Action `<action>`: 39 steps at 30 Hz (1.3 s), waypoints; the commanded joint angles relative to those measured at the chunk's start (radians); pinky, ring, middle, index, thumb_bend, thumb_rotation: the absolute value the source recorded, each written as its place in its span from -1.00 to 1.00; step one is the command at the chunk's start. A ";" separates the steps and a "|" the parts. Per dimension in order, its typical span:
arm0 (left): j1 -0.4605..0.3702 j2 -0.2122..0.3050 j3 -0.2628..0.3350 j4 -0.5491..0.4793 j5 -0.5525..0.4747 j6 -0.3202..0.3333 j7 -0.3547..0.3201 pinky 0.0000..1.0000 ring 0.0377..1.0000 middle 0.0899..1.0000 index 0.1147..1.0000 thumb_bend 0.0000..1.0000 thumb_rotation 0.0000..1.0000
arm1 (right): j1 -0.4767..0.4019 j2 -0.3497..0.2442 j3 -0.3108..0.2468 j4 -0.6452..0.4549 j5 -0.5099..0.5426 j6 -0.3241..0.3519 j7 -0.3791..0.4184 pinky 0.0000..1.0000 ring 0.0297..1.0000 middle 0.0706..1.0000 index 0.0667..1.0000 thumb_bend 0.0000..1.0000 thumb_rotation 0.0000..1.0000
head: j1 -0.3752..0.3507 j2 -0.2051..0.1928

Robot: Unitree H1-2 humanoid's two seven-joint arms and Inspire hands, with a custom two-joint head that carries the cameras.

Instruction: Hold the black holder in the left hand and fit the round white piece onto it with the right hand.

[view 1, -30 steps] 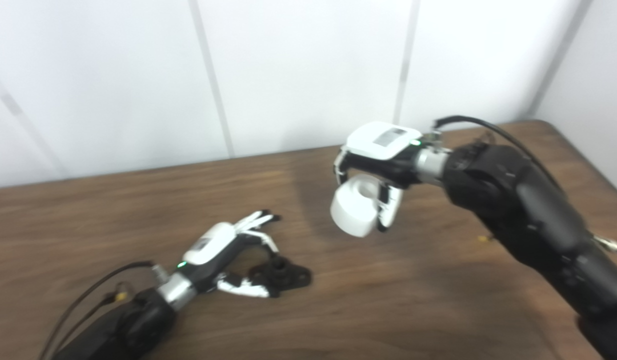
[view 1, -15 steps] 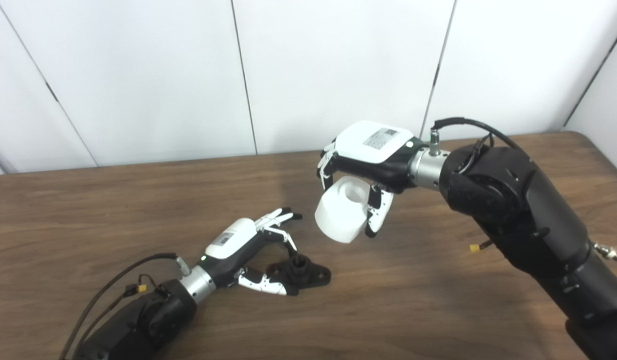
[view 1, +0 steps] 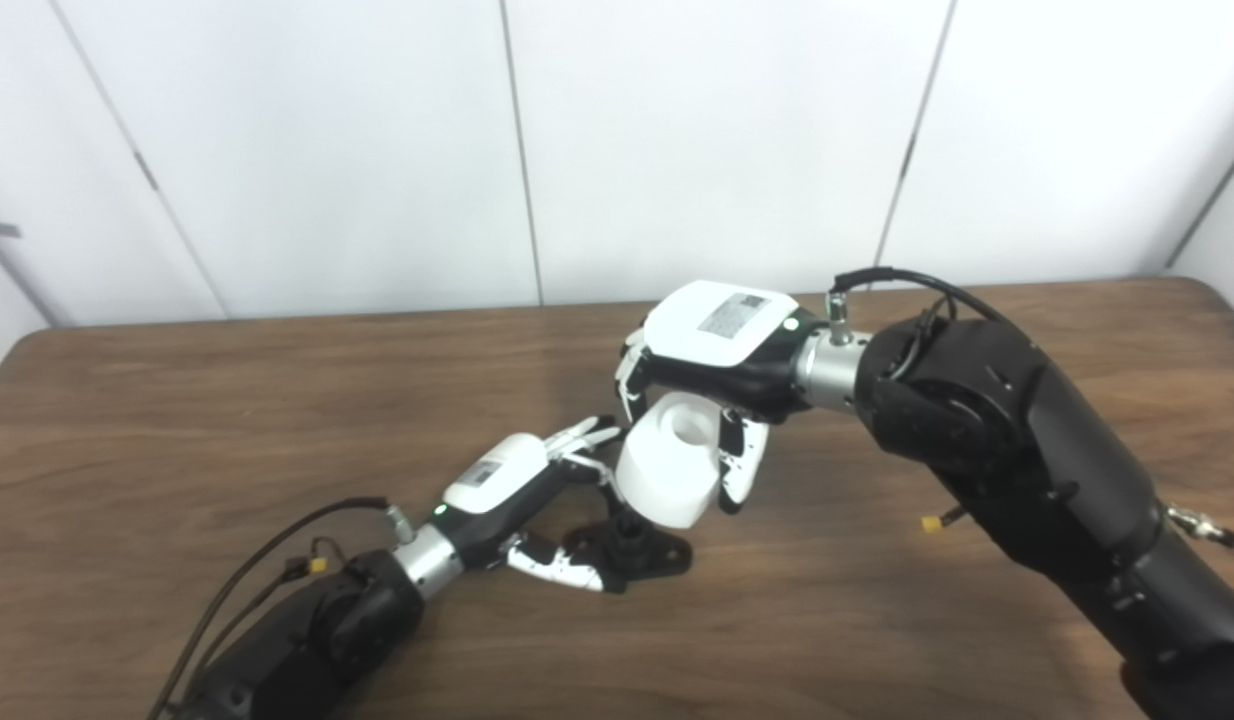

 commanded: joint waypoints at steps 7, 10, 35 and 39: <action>0.104 -0.042 -0.072 0.034 0.107 0.034 -0.149 0.89 1.00 0.88 -0.17 0.05 -0.88 | -0.063 0.022 0.024 0.011 -0.011 -0.037 0.001 0.85 0.77 0.53 -0.12 0.05 -0.72 | 0.003 0.009; 0.105 -0.040 -0.072 0.025 0.113 0.043 -0.155 0.90 1.00 0.88 -0.17 0.05 -0.87 | -0.060 0.030 0.030 0.025 -0.005 -0.052 -0.009 0.84 0.76 0.53 -0.12 0.05 -0.72 | 0.006 0.013; 0.124 -0.039 -0.059 -0.026 0.110 0.078 -0.183 0.92 1.00 0.88 -0.17 0.05 -0.87 | -0.019 0.059 0.091 0.112 -0.021 -0.085 -0.008 0.90 0.79 0.55 -0.11 0.05 -0.72 | 0.016 0.038; 0.128 -0.036 -0.057 -0.031 0.114 0.077 -0.176 0.90 1.00 0.87 -0.17 0.05 -0.88 | -0.011 0.053 0.105 0.127 -0.021 -0.123 -0.018 0.87 0.77 0.54 -0.12 0.05 -0.72 | 0.015 0.041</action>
